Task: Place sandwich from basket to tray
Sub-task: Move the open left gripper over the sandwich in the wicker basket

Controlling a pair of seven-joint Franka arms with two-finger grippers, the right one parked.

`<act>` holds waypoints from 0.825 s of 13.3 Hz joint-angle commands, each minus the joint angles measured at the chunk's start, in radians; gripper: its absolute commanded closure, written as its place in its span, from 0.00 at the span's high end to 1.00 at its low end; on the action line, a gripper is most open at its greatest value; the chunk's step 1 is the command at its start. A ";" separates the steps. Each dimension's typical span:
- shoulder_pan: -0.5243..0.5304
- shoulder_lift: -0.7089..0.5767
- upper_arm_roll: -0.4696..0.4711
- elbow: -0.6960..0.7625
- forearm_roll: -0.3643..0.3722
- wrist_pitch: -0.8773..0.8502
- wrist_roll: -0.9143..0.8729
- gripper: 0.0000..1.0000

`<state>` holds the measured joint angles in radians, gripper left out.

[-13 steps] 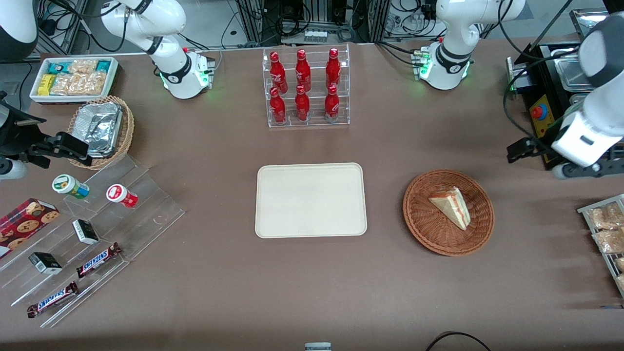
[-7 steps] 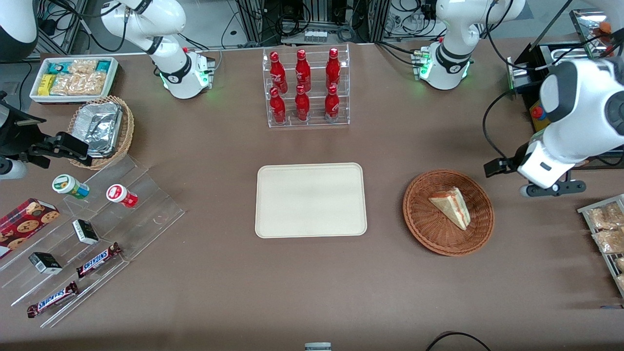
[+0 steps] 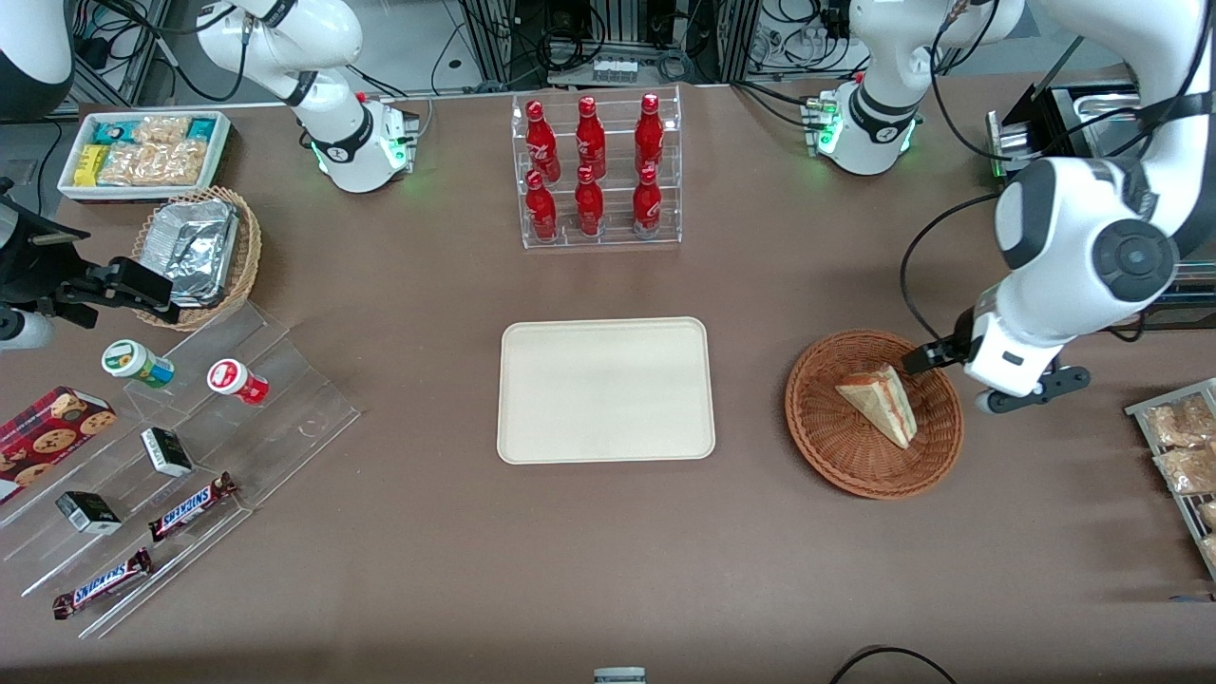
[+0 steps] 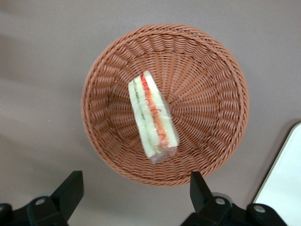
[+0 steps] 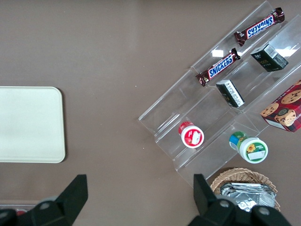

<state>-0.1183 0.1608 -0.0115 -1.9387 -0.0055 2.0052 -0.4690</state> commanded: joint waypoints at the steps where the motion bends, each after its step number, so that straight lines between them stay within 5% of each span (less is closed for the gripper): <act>1: -0.015 0.028 0.004 -0.009 -0.008 0.044 -0.094 1.00; 11: -0.015 0.039 -0.024 -0.183 -0.001 0.308 -0.296 1.00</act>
<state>-0.1301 0.2042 -0.0340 -2.1086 -0.0056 2.2879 -0.7372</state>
